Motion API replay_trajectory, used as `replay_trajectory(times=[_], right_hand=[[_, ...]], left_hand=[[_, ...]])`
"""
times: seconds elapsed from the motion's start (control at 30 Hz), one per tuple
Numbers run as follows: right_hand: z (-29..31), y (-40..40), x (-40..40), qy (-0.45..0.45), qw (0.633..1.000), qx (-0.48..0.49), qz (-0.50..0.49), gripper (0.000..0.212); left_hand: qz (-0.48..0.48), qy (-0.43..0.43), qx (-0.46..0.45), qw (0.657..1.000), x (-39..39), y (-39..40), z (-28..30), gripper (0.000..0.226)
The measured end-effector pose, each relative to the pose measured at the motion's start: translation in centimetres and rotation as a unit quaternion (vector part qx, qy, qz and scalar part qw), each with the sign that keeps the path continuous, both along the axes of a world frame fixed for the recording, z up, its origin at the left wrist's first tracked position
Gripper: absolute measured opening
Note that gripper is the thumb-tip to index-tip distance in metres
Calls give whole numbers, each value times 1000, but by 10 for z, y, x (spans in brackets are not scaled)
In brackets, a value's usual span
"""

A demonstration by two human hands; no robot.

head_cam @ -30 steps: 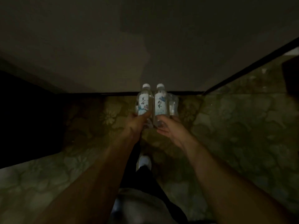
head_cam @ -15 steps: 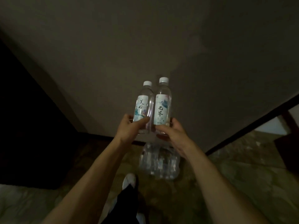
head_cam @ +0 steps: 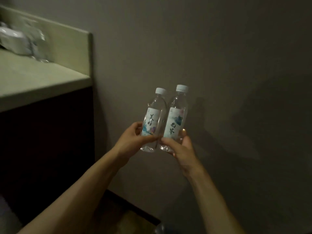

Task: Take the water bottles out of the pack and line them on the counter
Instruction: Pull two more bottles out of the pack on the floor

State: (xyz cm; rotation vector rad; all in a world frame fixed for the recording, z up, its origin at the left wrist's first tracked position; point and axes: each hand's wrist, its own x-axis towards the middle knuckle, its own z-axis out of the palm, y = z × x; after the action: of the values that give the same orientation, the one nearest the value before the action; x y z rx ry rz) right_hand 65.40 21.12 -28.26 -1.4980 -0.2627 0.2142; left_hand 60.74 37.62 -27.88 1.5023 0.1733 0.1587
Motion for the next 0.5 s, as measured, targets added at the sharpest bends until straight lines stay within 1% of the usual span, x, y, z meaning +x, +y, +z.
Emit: replay_trajectory(times=[0.07,0.13,0.2,0.3,0.43,0.5], right_hand=[[13,31,3,-19,1000,15,5,48],[24,66,1,-39,999,13,20,46],[34,103,-1,-62,997,6,39,48],[47,164,-4,-90,994,13,65,44],[55,242,-13,-95,990,11,104,52],[56,276,-17,-89,989,12,120,51]], left_hand=[[-11,-22,21,999,-5,33,17,49],[-1,-35,46,998,-14,68,31,43],[31,-47,66,996,-24,103,44,43],[75,-59,94,991,-39,155,59,47],[122,-60,107,985,-56,227,70,46],[141,-56,107,983,-65,259,73,43]])
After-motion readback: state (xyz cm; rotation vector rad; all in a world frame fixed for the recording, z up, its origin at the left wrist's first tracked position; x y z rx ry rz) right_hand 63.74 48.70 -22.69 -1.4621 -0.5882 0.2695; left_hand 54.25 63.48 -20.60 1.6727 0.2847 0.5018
